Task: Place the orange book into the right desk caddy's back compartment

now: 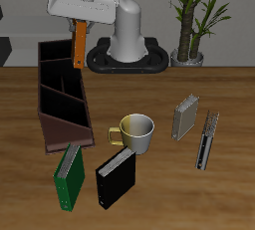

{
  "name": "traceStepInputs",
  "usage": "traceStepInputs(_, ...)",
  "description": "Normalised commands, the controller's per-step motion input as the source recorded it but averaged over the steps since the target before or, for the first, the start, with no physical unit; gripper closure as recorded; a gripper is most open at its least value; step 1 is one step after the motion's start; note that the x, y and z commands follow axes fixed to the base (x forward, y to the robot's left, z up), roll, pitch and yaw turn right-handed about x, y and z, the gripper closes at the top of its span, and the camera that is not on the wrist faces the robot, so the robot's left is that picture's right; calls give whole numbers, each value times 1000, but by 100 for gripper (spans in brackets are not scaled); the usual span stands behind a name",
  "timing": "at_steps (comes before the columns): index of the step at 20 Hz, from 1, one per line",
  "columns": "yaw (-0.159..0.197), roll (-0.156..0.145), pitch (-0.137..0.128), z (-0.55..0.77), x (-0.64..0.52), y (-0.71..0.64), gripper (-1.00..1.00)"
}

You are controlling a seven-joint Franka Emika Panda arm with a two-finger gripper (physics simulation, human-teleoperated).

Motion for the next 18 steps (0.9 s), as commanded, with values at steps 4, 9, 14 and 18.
traceStepInputs(4,-27,-43,-2,-3,-241,-195,100)
traceStepInputs(9,6,-22,-24,44,-211,-144,100)
traceStepInputs(14,18,-41,-7,-8,-110,-177,100)
traceStepInputs(18,15,-42,-13,7,-43,-142,100)
